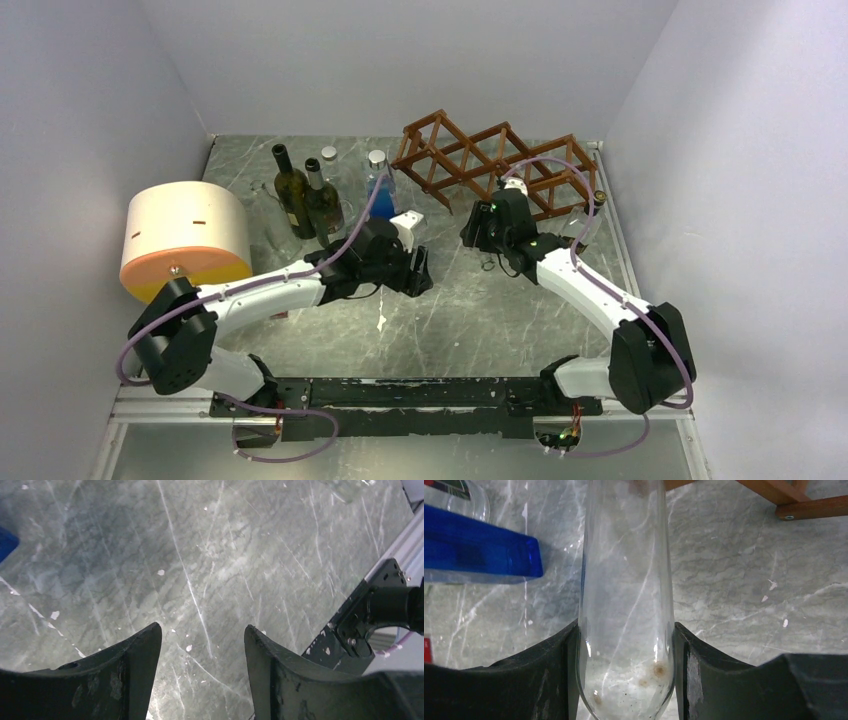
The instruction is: Put the wine bottle on the wine rack
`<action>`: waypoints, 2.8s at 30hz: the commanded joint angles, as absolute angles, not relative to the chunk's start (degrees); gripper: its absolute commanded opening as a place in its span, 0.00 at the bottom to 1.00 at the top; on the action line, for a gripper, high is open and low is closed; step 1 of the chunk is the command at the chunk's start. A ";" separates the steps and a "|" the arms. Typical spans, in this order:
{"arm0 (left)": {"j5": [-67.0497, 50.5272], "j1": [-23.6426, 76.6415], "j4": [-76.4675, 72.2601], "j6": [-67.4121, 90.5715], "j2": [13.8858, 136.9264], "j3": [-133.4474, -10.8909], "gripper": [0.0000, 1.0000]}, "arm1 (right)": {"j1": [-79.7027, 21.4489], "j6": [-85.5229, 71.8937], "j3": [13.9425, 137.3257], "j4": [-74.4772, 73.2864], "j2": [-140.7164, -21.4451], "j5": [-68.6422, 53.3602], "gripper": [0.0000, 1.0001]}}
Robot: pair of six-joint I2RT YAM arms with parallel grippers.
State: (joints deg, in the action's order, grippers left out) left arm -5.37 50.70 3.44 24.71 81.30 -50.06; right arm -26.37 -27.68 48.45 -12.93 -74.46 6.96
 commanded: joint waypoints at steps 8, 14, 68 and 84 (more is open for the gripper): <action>-9.65 50.45 -3.26 21.71 72.62 -45.56 0.66 | -27.51 -34.30 45.07 4.85 -75.76 16.50 0.00; -5.49 50.45 -6.65 21.71 64.76 -42.33 0.67 | -27.95 -33.17 43.10 15.39 -78.27 19.44 0.00; 1.56 50.46 0.56 18.98 54.97 -48.30 0.70 | -25.22 -37.66 56.93 23.95 -103.01 21.73 0.88; 6.09 50.45 1.62 18.52 51.80 -46.34 0.72 | -25.22 -33.50 49.33 7.34 -88.90 15.07 0.96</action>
State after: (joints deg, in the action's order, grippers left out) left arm 4.23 50.70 1.37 18.70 52.86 -46.65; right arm -25.45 -35.11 51.27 14.35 -90.74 16.23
